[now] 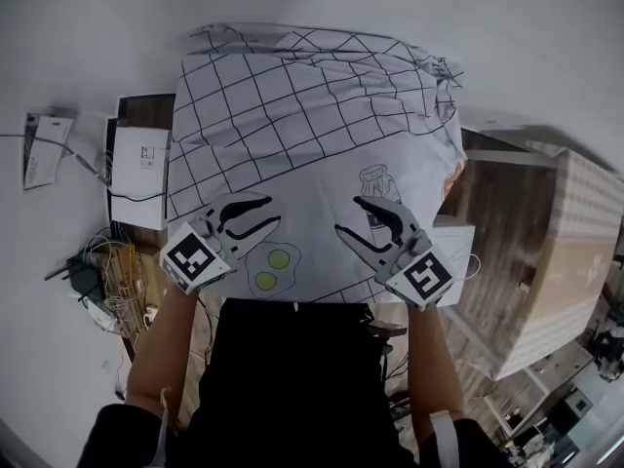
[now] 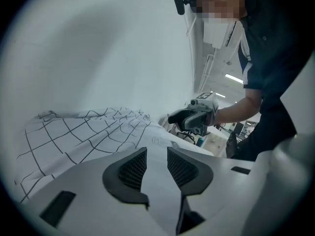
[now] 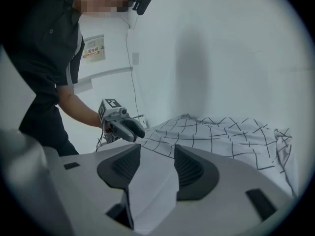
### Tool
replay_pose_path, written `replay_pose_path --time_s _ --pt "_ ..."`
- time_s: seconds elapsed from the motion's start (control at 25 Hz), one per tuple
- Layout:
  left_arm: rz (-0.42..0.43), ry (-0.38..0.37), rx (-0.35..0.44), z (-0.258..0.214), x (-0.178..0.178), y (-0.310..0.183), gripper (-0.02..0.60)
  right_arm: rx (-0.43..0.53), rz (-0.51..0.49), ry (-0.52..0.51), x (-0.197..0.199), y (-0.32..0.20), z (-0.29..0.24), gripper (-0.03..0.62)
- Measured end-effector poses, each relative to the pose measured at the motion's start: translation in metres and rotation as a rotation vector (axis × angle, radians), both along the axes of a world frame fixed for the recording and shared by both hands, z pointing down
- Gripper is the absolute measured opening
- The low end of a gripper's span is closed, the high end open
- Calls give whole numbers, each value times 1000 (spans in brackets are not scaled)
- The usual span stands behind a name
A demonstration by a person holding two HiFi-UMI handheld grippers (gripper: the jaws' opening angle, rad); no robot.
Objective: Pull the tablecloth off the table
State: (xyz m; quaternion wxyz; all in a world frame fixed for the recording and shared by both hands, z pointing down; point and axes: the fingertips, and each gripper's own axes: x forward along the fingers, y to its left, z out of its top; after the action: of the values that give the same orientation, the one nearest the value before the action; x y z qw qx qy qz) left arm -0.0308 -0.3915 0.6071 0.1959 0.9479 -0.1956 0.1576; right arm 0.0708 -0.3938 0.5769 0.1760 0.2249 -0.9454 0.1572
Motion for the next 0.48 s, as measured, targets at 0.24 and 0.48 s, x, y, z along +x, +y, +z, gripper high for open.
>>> replay_pose_path --time_s 0.24,0.48 --pt "34 -76 4 20 2 -8 229 -31 -84 111 2 -6 48 278" --pt "41 -191 20 42 -5 -18 325 -33 -102 173 2 -12 76 309"
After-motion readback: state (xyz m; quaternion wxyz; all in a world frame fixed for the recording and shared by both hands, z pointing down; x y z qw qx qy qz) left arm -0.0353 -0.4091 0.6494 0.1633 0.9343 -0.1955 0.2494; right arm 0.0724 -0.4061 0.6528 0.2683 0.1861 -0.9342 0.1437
